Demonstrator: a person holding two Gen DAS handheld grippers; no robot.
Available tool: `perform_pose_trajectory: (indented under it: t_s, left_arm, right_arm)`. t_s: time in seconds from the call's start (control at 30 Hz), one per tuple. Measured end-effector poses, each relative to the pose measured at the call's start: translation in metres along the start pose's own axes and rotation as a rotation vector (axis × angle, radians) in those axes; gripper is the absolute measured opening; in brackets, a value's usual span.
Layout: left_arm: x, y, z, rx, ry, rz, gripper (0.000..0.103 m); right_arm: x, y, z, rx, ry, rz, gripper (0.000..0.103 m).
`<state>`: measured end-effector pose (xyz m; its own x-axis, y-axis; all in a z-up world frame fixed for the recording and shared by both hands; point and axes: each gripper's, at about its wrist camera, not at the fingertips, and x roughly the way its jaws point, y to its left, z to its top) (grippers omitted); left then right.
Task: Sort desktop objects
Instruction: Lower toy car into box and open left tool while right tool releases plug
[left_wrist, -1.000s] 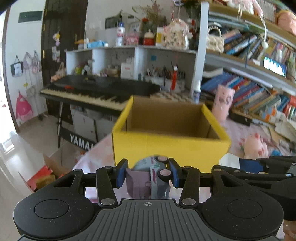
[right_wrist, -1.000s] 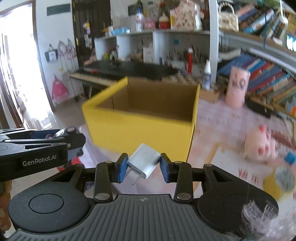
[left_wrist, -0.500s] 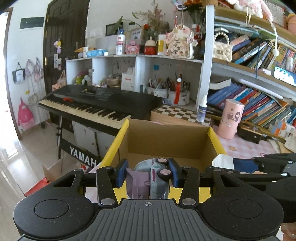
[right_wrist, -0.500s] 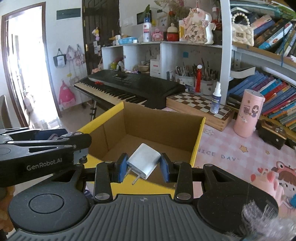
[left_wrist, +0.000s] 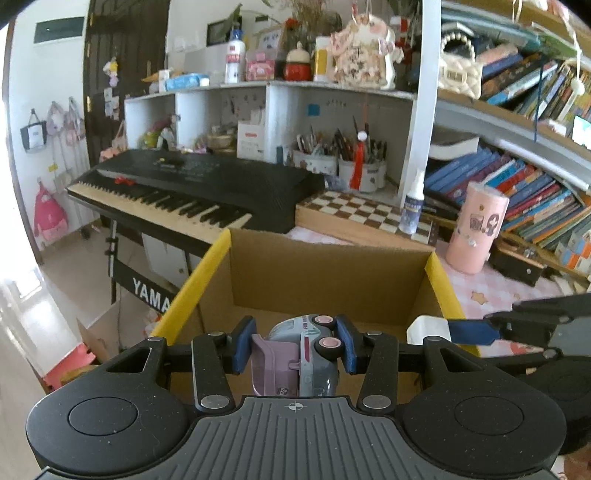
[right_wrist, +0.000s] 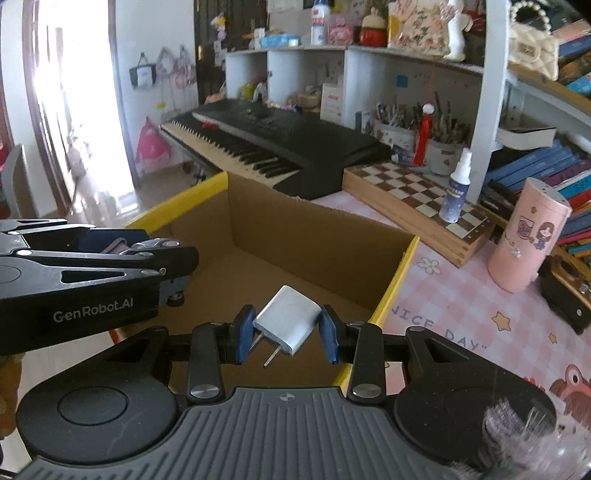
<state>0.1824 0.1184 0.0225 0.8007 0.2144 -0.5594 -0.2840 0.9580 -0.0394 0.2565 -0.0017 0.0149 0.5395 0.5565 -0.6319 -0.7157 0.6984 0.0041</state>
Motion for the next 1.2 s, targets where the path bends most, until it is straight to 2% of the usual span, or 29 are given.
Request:
perform_pose_trajectory:
  t_s: [0.17, 0.27, 0.4, 0.57, 0.67, 1.03, 1.2]
  left_arm:
    - [0.019, -0.003, -0.001, 0.002, 0.059, 0.007, 0.045]
    - [0.028, -0.002, 0.001, 0.001, 0.091, 0.013, 0.045]
    - [0.037, -0.002, 0.002, 0.012, 0.114, 0.016, 0.045]
    - [0.050, -0.003, -0.001, 0.027, 0.169, 0.019, 0.045]
    - [0.055, -0.006, -0.003, 0.040, 0.192, 0.018, 0.045]
    - [0.061, -0.012, -0.005, 0.048, 0.209, 0.023, 0.046]
    - [0.057, -0.014, -0.004, 0.050, 0.183, 0.038, 0.047]
  right_arm:
    - [0.022, -0.008, 0.006, -0.055, 0.059, 0.018, 0.035]
    - [0.032, -0.007, 0.010, -0.131, 0.074, 0.015, 0.035]
    - [0.045, -0.007, 0.015, -0.176, 0.120, 0.054, 0.035]
    - [0.062, 0.001, 0.015, -0.305, 0.182, 0.071, 0.035]
    - [0.069, 0.003, 0.014, -0.379, 0.201, 0.046, 0.035]
    - [0.078, -0.002, 0.014, -0.456, 0.213, 0.035, 0.036]
    - [0.079, -0.004, 0.015, -0.446, 0.206, 0.050, 0.037]
